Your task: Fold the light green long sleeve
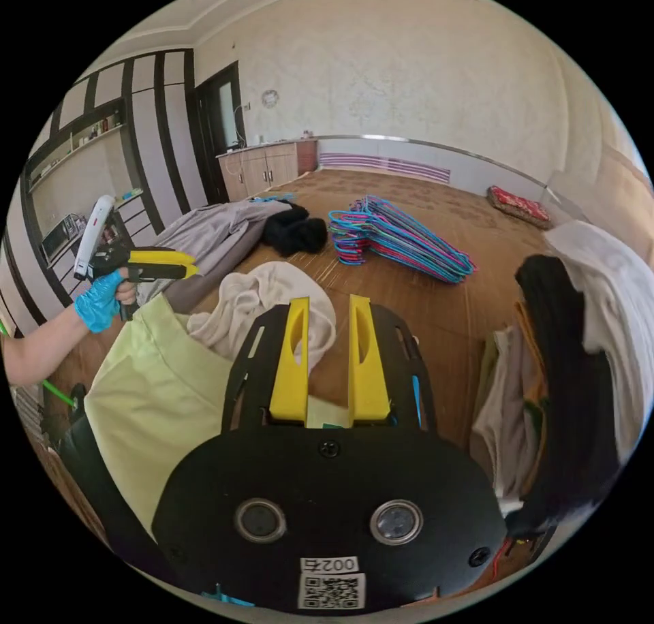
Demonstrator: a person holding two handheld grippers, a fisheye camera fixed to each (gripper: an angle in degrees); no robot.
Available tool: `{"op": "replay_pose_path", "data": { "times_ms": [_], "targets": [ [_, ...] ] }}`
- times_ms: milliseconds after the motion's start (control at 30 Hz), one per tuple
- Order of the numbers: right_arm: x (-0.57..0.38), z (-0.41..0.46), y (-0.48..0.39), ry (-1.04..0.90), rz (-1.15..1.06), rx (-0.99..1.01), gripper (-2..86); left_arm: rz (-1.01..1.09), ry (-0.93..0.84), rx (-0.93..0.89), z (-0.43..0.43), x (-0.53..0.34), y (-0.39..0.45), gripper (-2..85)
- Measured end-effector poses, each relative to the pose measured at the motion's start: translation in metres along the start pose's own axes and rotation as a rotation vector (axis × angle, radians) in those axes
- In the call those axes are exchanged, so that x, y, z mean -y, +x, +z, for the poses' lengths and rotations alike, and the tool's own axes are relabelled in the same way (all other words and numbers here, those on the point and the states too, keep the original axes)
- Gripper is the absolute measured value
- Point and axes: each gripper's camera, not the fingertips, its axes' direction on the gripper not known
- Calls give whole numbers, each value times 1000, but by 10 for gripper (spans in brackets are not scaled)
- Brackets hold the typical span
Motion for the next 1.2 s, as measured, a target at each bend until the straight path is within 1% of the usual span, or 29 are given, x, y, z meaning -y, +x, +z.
{"op": "replay_pose_path", "data": {
  "times_ms": [133, 267, 400, 467, 500, 567, 633, 700, 767, 867, 1000, 1100, 1200],
  "targets": [
    [55, 75, 3, -164, -110, 58, 109, 28, -37, -23, 37, 40, -13, 74],
    [88, 142, 9, -318, -123, 202, 116, 40, -105, -98, 77, 71, -30, 87],
    [102, 184, 6, -405, -147, 263, 116, 96, -152, -171, 105, 89, -39, 69],
    [104, 204, -3, -454, -183, 276, 99, 123, -157, -191, 111, 93, -40, 55],
    [104, 208, -6, -460, -194, 269, 90, 149, -161, -211, 114, 95, -38, 35],
    [103, 216, -20, -472, -249, 248, 43, 184, -171, -237, 117, 98, -35, 10],
    [103, 214, -30, -455, -304, 228, 13, 207, -180, -223, 118, 101, -33, -2],
    [105, 204, -39, -395, -338, 148, 3, 224, -157, -149, 109, 106, -31, -7],
    [110, 182, -48, -277, -362, 29, -4, 233, -108, -83, 95, 111, -30, -8],
    [118, 152, -57, -156, -383, -43, -8, 245, -22, -2, 68, 120, -28, -9],
    [120, 128, -72, -121, -411, -80, -9, 270, 13, 77, 43, 128, -22, -10],
    [113, 109, -84, -109, -441, -113, -9, 301, 22, 70, 26, 122, -18, -10],
    [100, 78, -92, -70, -449, -89, -9, 350, 44, 60, 2, 108, -13, -10]
  ]
}}
